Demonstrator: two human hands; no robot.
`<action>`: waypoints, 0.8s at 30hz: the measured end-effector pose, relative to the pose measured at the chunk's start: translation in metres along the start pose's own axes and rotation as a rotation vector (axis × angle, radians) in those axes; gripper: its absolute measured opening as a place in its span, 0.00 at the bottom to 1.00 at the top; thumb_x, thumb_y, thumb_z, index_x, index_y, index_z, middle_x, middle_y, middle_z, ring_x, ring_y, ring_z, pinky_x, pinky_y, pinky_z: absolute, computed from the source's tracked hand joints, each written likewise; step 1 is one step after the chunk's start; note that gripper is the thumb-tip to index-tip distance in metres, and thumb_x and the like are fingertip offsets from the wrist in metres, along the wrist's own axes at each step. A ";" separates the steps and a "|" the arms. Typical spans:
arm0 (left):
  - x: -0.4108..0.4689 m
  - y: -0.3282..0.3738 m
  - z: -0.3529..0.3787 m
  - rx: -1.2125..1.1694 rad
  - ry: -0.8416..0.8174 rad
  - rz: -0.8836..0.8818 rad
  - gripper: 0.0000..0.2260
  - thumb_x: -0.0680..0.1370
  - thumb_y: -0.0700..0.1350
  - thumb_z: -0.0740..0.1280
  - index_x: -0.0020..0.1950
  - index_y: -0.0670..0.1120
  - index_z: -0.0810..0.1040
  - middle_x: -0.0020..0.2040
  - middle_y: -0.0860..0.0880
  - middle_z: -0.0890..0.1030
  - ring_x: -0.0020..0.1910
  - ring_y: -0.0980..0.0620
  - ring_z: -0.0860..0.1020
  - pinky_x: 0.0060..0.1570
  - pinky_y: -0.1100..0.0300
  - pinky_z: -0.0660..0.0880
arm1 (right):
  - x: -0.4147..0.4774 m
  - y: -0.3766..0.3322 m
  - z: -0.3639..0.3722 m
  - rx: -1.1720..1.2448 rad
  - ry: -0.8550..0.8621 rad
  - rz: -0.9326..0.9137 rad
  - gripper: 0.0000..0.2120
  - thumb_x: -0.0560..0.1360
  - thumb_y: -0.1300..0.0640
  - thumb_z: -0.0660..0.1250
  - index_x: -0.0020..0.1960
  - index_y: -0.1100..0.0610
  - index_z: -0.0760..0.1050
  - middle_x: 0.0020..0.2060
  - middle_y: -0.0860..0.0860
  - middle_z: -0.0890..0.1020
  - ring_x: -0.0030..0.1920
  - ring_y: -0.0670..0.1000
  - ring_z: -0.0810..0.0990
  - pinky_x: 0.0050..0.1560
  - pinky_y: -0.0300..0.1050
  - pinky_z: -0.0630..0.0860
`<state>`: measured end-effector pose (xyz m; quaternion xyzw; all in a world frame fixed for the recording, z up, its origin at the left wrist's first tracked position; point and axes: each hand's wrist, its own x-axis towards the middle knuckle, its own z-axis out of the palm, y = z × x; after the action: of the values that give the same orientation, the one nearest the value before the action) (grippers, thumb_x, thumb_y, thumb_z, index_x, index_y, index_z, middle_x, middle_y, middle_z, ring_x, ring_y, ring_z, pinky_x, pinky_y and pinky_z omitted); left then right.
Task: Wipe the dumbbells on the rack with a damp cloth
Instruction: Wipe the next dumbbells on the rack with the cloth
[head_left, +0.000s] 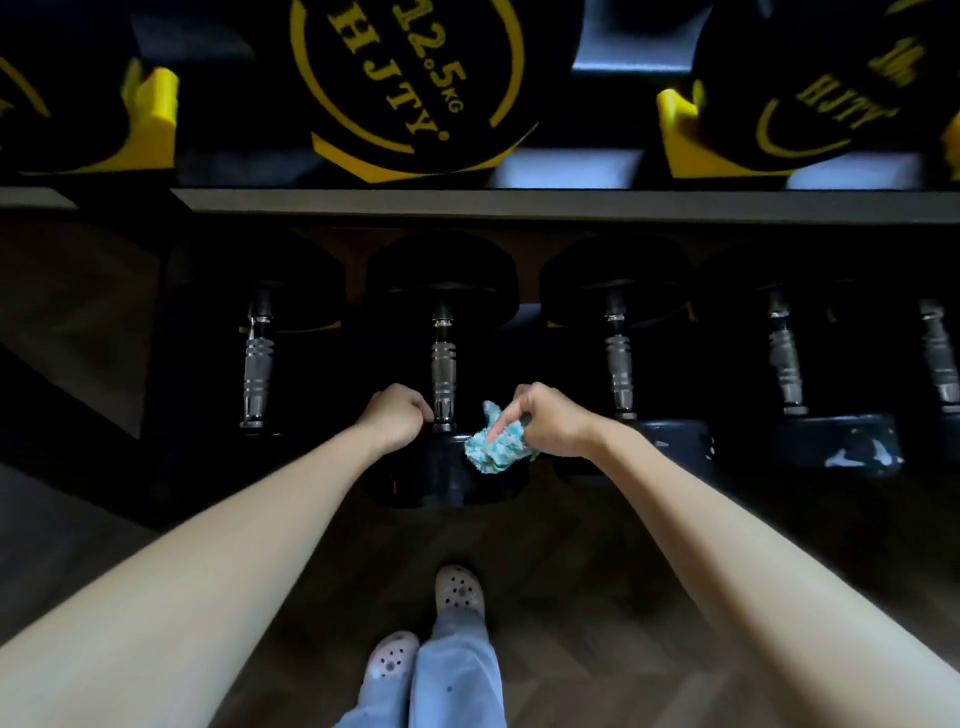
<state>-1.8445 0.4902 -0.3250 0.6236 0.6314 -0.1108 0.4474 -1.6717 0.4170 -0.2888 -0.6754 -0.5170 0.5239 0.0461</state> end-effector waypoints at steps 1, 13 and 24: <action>-0.004 0.003 0.001 0.008 0.006 0.003 0.17 0.75 0.31 0.53 0.42 0.46 0.78 0.58 0.42 0.78 0.60 0.44 0.74 0.58 0.58 0.71 | -0.004 0.002 0.002 -0.021 0.005 0.018 0.23 0.71 0.76 0.55 0.51 0.57 0.83 0.40 0.40 0.70 0.43 0.43 0.71 0.34 0.26 0.69; -0.068 0.062 0.037 0.017 -0.016 0.395 0.21 0.75 0.30 0.57 0.66 0.43 0.71 0.63 0.43 0.75 0.63 0.47 0.72 0.60 0.59 0.69 | -0.123 0.053 -0.020 0.720 0.447 0.271 0.18 0.69 0.68 0.62 0.56 0.55 0.69 0.51 0.54 0.76 0.46 0.50 0.76 0.41 0.43 0.72; -0.065 0.120 0.141 0.389 -0.152 0.418 0.53 0.68 0.43 0.76 0.77 0.47 0.38 0.78 0.47 0.46 0.76 0.47 0.52 0.71 0.49 0.61 | -0.139 0.172 -0.044 0.050 0.877 0.544 0.12 0.79 0.59 0.57 0.57 0.65 0.71 0.53 0.64 0.78 0.54 0.62 0.74 0.44 0.46 0.63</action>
<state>-1.6901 0.3708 -0.3099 0.8041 0.4208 -0.1816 0.3786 -1.5156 0.2552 -0.2816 -0.9403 -0.2419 0.1968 0.1366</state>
